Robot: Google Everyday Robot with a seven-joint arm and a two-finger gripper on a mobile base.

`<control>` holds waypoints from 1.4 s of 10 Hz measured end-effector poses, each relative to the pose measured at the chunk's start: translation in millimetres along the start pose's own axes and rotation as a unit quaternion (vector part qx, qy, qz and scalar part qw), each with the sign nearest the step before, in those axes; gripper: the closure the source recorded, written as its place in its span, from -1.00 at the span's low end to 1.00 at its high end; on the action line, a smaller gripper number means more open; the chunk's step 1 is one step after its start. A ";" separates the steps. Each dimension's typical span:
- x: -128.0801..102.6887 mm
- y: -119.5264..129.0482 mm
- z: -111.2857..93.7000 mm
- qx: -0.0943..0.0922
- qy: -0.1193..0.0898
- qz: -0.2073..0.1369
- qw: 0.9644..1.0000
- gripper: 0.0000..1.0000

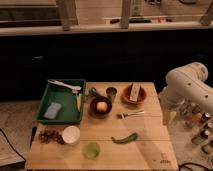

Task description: Place pepper in paper cup

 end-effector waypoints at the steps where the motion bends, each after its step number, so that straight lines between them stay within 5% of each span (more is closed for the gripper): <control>1: 0.0 0.0 0.0 0.000 0.000 0.000 1.000 -0.60; 14: -22.0 44.0 6.4 -0.006 0.052 -0.064 0.997 -0.60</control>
